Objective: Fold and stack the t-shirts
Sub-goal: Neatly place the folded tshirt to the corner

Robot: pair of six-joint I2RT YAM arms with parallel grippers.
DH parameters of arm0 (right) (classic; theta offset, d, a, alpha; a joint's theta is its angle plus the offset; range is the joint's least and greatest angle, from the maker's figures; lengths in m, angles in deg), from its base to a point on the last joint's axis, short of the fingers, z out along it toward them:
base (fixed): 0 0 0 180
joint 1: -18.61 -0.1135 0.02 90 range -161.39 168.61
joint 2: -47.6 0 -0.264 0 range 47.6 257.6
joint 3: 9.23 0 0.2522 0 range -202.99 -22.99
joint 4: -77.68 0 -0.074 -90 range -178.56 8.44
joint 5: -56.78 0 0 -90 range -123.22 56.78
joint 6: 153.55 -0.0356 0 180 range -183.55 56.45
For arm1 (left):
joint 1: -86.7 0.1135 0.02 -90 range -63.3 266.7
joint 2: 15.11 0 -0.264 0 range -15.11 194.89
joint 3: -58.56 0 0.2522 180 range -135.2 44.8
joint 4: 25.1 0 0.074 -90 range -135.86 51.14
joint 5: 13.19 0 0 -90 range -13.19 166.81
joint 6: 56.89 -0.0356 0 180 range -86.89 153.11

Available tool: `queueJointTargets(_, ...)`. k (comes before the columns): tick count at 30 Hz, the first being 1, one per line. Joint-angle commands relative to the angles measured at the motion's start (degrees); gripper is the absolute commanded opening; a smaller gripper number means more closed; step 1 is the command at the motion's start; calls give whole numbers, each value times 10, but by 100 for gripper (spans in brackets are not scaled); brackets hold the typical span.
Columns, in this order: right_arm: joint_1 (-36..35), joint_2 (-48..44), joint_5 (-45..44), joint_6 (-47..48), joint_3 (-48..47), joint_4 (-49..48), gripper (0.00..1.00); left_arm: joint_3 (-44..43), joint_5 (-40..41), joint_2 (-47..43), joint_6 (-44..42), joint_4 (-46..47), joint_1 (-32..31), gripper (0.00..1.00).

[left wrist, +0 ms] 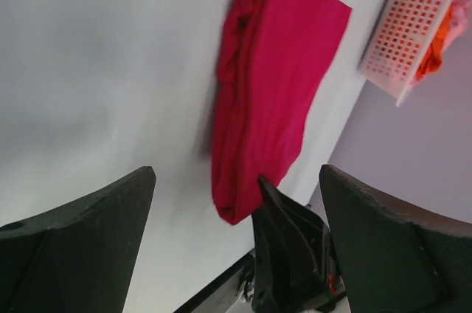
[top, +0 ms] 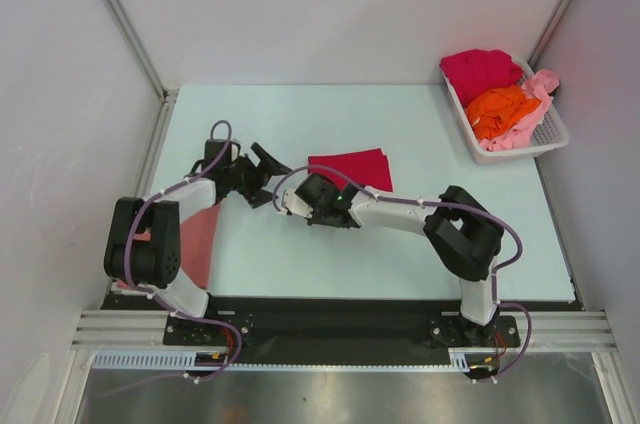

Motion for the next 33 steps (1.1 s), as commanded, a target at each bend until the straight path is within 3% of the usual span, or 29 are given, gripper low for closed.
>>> queueJointTargets(1,12,-50,57,2,2,21,0,-12,5,15,80,120,-39,100)
queueJointTargets(8,32,-81,96,-7,-9,49,0,-34,37,75,142,151,-101,100)
queueJointTargets(26,70,-132,148,-35,-24,53,0,-44,80,163,250,188,-160,100)
queueJointTargets(29,69,-138,154,-37,-17,50,0,-48,103,170,262,194,-164,94)
queueJointTargets(33,70,-144,163,-46,-14,45,0,-49,101,194,270,213,-164,79)
